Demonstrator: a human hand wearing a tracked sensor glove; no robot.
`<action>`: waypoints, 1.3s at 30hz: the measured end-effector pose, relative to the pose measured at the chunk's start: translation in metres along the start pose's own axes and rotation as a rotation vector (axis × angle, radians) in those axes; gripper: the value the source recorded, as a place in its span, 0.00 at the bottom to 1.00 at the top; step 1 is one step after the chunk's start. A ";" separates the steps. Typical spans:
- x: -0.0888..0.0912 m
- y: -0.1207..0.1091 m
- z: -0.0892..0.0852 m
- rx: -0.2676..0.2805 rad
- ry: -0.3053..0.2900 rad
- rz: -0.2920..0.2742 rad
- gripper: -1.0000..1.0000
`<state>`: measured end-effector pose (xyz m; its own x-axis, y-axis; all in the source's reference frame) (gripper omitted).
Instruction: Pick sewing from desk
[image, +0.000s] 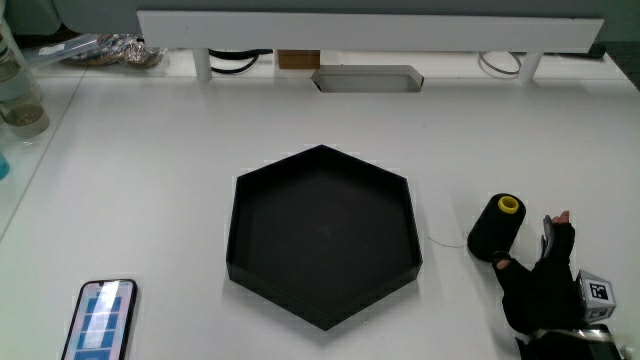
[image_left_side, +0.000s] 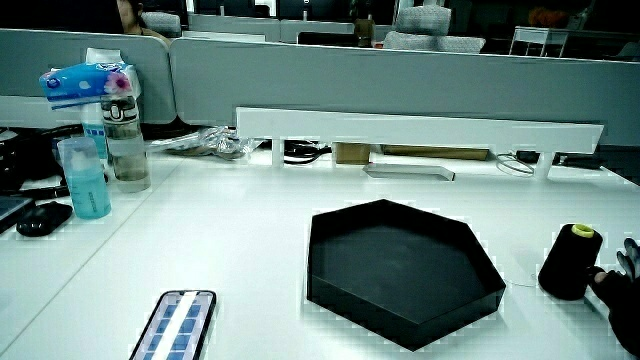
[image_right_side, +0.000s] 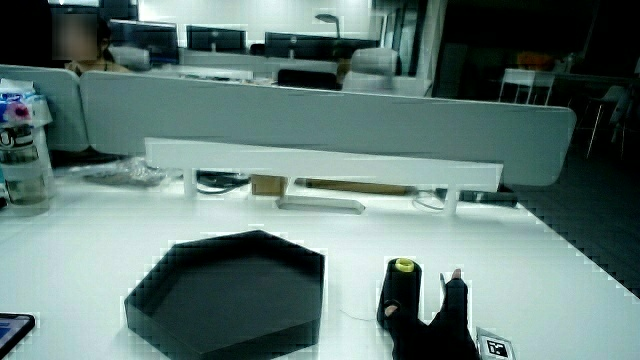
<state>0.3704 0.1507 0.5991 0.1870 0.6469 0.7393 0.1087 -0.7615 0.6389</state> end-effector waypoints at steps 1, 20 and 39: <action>-0.001 0.002 0.001 0.002 -0.005 0.005 0.50; -0.041 0.021 -0.013 0.173 -0.135 -0.008 0.77; -0.026 0.004 0.005 0.238 -0.036 -0.029 1.00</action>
<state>0.3711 0.1305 0.5817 0.2143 0.6700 0.7107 0.3411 -0.7332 0.5883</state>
